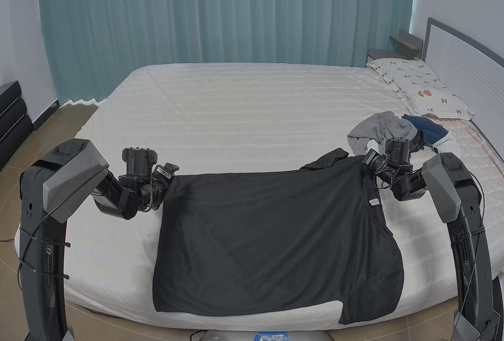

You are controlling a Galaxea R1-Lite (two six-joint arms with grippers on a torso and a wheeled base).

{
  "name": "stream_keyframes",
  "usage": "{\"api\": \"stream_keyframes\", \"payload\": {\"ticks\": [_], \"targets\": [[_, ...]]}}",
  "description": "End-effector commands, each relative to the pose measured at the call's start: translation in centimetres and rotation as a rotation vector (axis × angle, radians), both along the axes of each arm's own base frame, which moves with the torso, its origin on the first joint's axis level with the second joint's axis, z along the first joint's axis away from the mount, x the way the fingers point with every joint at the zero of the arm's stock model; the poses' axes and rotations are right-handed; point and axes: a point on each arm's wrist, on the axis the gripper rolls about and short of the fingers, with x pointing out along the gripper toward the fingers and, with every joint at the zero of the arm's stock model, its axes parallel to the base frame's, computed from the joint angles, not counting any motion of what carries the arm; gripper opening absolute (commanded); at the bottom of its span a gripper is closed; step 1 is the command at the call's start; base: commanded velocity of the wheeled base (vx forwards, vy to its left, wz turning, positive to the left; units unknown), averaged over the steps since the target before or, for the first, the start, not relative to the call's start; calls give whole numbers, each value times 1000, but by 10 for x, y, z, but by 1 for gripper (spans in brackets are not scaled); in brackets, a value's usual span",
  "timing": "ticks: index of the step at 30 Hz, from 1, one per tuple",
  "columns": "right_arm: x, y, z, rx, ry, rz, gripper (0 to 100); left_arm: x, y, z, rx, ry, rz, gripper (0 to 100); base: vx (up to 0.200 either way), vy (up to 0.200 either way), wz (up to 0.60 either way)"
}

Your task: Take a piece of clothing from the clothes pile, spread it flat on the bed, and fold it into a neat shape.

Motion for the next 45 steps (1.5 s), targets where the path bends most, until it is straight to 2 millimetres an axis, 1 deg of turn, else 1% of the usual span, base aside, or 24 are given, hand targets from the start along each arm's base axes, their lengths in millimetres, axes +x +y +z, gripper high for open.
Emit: {"api": "stream_keyframes", "payload": {"ticks": [1, 5, 8, 9, 12, 14, 17, 18, 19, 21, 24, 26, 27, 28, 31, 32, 33, 35, 38, 39, 41, 42, 43, 45], "targets": [[1, 0, -9, -1, 11, 0, 100, 0, 0, 0, 0, 0, 0, 100, 0, 0, 0], [-5, -1, -10, -3, 37, 3, 100, 0, 0, 0, 0, 0, 0, 100, 0, 0, 0], [-12, 0, 0, -1, 52, 15, 100, 0, 0, 0, 0, 0, 0, 100, 0, 0, 0], [-22, -3, 7, 9, 75, 28, 100, 0, 0, 0, 0, 0, 0, 100, 0, 0, 0], [-37, -3, 23, 36, 83, 65, 100, -1, 0, 1, -2, 0, 0, 100, 0, 0, 0], [-53, -7, 30, 45, 99, 77, 100, -1, 0, 2, -6, -3, 3, 100, 0, 0, 0], [-88, -5, 42, 62, 122, 103, 100, -5, 0, 5, -7, 5, 4, 100, 0, 0, 0], [-102, -3, 46, 81, 136, 109, 100, -8, -1, 12, -9, -4, 0, 100, 0, 0, 0], [-110, -1, 47, 94, 143, 109, 100, -11, -2, 14, -8, -3, -3, 100, 0, 0, 0], [-139, 4, 56, 153, 147, 104, 100, -21, -6, 25, -14, -5, -12, 100, 0, 0, 0], [-173, 13, 65, 213, 145, 114, 100, -35, -13, 40, -24, -11, -33, 100, 0, 0, 0], [-196, 19, 66, 222, 147, 127, 100, -40, -16, 46, -27, -14, -43, 100, 0, 0, 0], [-196, 19, 66, 222, 147, 127, 100, -40, -16, 46, -27, -14, -43, 100, 0, 0, 0], [-209, 22, 66, 224, 154, 136, 100, -44, -21, 47, -26, -9, -55, 100, 0, 0, 0], [-236, 25, 57, 236, 202, 137, 100, -59, -29, 45, -21, 25, -79, 100, 0, 0, 0], [-239, 26, 56, 241, 206, 136, 100, -63, -30, 44, -19, 34, -80, 100, 0, 0, 0], [-246, 25, 54, 268, 214, 125, 100, -74, -31, 39, -14, 66, -86, 100, 0, 0, 0], [-255, 25, 51, 348, 224, 98, 100, -87, -29, 41, -22, 70, -87, 100, 0, 0, 0], [-262, 25, 45, 459, 232, 90, 100, -107, -33, 37, -39, 81, -100, 100, -200, 0, 0], [-262, 25, 44, 465, 230, 93, 100, -109, -34, 37, -41, 79, -103, 100, -200, 0, 0], [-265, 25, 41, 483, 232, 117, 100, -124, -39, 30, -42, 78, -126, 100, -200, 0, 0], [-265, 25, 41, 483, 231, 119, 100, -125, -38, 30, -43, 78, -126, 100, -200, 0, 0], [-269, 25, 41, 485, 233, 123, 100, -133, -38, 26, -55, 67, -128, 100, -200, 0, 0], [-272, 25, 39, 492, 239, 122, 100, -134, -39, 27, -97, 27, -119, 100, -200, 0, 0]]}}
